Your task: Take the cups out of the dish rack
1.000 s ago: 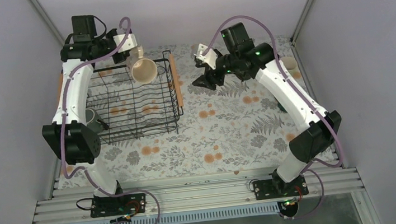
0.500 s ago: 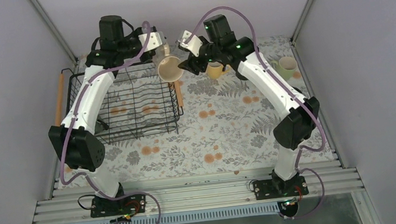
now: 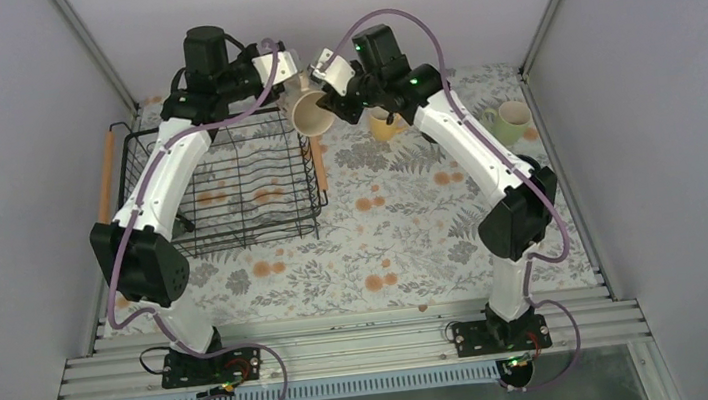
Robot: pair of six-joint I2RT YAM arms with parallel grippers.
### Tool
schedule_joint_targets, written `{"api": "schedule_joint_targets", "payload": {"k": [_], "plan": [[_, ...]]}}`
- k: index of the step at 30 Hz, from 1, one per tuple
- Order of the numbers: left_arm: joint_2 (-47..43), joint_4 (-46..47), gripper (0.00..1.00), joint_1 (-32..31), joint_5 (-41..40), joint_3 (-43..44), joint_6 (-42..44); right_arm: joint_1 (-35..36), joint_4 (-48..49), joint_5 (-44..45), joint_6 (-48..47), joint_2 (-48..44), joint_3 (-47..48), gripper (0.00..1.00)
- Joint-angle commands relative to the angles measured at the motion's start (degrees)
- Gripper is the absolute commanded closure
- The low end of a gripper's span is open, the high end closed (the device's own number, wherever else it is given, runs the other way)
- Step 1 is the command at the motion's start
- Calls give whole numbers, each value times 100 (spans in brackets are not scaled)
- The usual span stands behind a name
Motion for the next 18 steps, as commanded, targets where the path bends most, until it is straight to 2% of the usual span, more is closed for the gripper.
{"api": "schedule_joint_targets", "payload": {"k": [1, 6, 7, 9, 11, 12, 13, 18], "plan": [[-216, 694, 98, -121, 349, -78, -480, 8, 235, 529, 155, 164, 352, 69], [-283, 831, 97, -180, 422, -250, -680, 11, 174, 585, 138, 101, 372, 88], [-285, 817, 93, -195, 400, -259, -673, 10, 172, 607, 123, 65, 337, 92], [-324, 851, 71, -210, 248, -299, -636, 1, 220, 673, 98, -63, 211, 96], [-396, 902, 65, -218, 73, -389, -518, -5, 267, 743, 54, -216, 21, 96], [-409, 873, 59, -219, -37, -390, -457, -8, 256, 783, 43, -284, -34, 96], [-416, 819, 48, -214, -117, -365, -396, -24, 241, 811, 21, -334, -85, 96], [-762, 560, 14, -197, -728, -580, 147, -238, 36, 840, -115, -719, -367, 97]]}}
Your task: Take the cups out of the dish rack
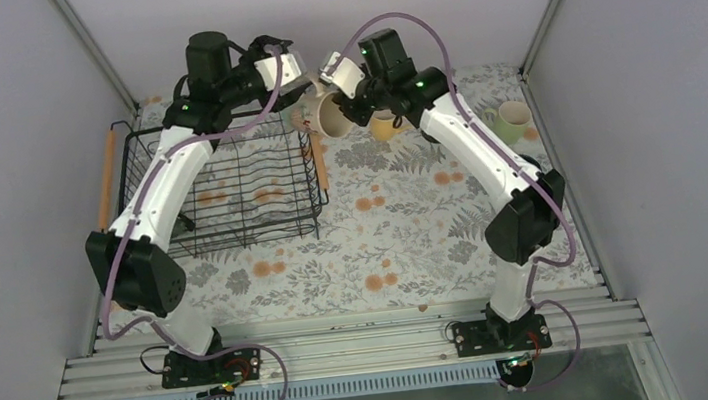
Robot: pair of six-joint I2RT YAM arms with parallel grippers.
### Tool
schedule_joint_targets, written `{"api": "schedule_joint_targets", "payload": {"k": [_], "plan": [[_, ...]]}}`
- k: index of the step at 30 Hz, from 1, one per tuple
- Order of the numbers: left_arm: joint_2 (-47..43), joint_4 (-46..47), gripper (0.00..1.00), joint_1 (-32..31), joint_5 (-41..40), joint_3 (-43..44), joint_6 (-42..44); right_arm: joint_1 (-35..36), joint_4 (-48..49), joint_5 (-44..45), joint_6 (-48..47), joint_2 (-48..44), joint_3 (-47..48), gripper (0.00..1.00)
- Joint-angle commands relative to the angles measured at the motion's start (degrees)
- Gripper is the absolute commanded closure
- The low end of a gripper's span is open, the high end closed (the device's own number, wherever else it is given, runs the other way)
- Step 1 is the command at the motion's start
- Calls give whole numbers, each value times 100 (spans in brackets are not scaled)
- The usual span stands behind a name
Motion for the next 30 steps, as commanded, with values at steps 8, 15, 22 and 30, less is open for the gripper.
{"api": "schedule_joint_targets", "payload": {"k": [8, 15, 22, 30], "plan": [[-1236, -473, 0, 411, -1016, -312, 1331, -880, -395, 20, -400, -1360, -602, 96], [-1650, -1661, 0, 1277, -939, -174, 2333, -1765, -1359, 156, -1133, -1526, -891, 96], [-1577, -3246, 0, 2415, -574, 254, 3031, -2653, -2101, 233, -1744, -1377, -1541, 96], [-1013, -4857, 0, 3383, -70, 655, 3710, -2959, -2196, 433, -2027, -806, -2133, 96]]}}
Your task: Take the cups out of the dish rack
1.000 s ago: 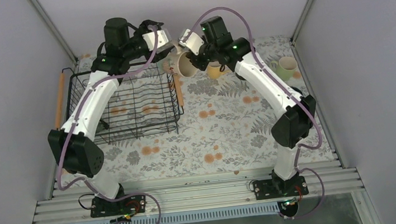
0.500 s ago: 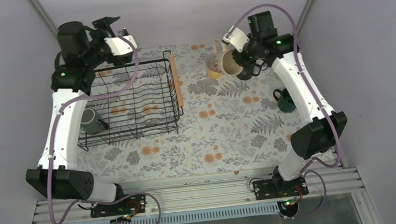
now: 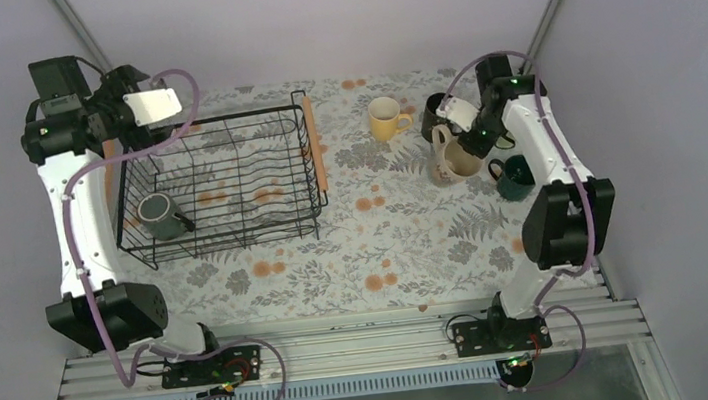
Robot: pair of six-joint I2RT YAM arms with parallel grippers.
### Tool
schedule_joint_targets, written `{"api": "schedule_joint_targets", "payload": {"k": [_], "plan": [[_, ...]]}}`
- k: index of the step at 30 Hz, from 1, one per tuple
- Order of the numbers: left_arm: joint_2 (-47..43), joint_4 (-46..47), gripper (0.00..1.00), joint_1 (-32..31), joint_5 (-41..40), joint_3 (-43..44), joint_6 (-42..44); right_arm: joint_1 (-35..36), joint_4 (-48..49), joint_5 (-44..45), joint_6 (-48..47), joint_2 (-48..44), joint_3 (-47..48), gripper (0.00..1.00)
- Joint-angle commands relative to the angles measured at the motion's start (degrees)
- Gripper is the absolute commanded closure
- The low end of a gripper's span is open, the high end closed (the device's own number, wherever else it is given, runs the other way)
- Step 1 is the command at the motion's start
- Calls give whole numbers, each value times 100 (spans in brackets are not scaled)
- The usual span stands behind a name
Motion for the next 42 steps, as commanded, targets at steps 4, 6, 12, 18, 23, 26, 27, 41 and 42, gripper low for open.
{"api": "schedule_joint_targets", "payload": {"k": [4, 6, 12, 18, 23, 26, 27, 41, 42], "plan": [[196, -1455, 0, 507, 538, -155, 1040, -7, 46, 2, -109, 653, 15, 96], [167, -1593, 0, 516, 442, -288, 1227, -9, 11, 117, -85, 816, 64, 96], [162, -2016, 0, 526, 328, -449, 1608, -9, 8, 461, -34, 1114, 162, 96], [228, -2304, 0, 519, -114, -656, 2122, -13, -56, 503, -96, 1169, 226, 83], [189, -2304, 0, 517, -492, -1142, 2782, -12, -240, 377, -161, 1103, 522, 61], [160, -2304, 0, 517, -567, -1310, 3104, -11, -350, 292, -199, 970, 722, 51], [122, -2304, 0, 517, -597, -1406, 3253, -11, -369, 291, -195, 932, 774, 48], [-100, -1354, 33, 165, -1084, -2519, 4574, 289, -752, -52, -103, 59, 1466, 39], [-29, -1334, 35, 129, -1124, -2496, 4544, 311, -747, -58, -75, 18, 1461, 39]]}}
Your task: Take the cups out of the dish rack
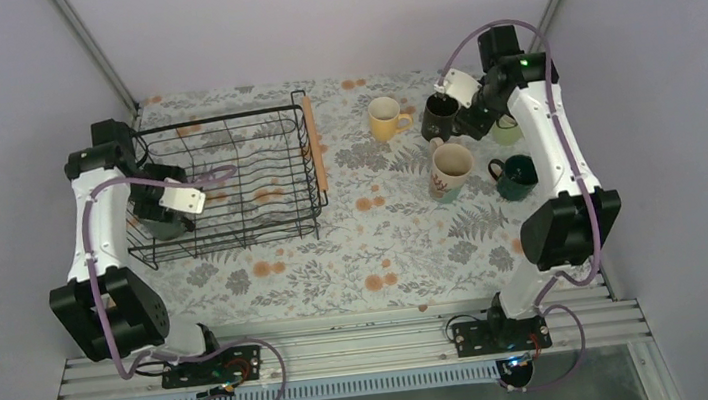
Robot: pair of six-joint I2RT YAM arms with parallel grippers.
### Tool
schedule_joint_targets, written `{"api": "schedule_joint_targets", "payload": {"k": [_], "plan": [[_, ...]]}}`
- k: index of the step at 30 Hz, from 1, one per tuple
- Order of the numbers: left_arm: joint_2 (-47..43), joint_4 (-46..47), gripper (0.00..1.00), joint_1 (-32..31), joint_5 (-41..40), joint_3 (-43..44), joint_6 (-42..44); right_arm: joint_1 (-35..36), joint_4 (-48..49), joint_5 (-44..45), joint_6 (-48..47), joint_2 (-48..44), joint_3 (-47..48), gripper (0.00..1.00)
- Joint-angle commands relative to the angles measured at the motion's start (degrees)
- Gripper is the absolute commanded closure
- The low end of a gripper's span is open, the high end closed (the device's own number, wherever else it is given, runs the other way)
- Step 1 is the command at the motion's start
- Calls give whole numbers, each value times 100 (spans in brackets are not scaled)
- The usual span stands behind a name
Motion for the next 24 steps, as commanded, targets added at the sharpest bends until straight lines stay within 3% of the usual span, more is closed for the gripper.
{"api": "schedule_joint_targets", "payload": {"k": [1, 8, 24], "plan": [[220, 323, 37, -123, -129, 48, 751, 226, -149, -138, 77, -219, 80, 39], [666, 472, 38, -216, -994, -108, 958, 323, -150, -155, 139, -259, 56, 38], [1359, 895, 39, -526, -1779, -414, 690, 428, -149, -217, 279, -104, 244, 36]]}}
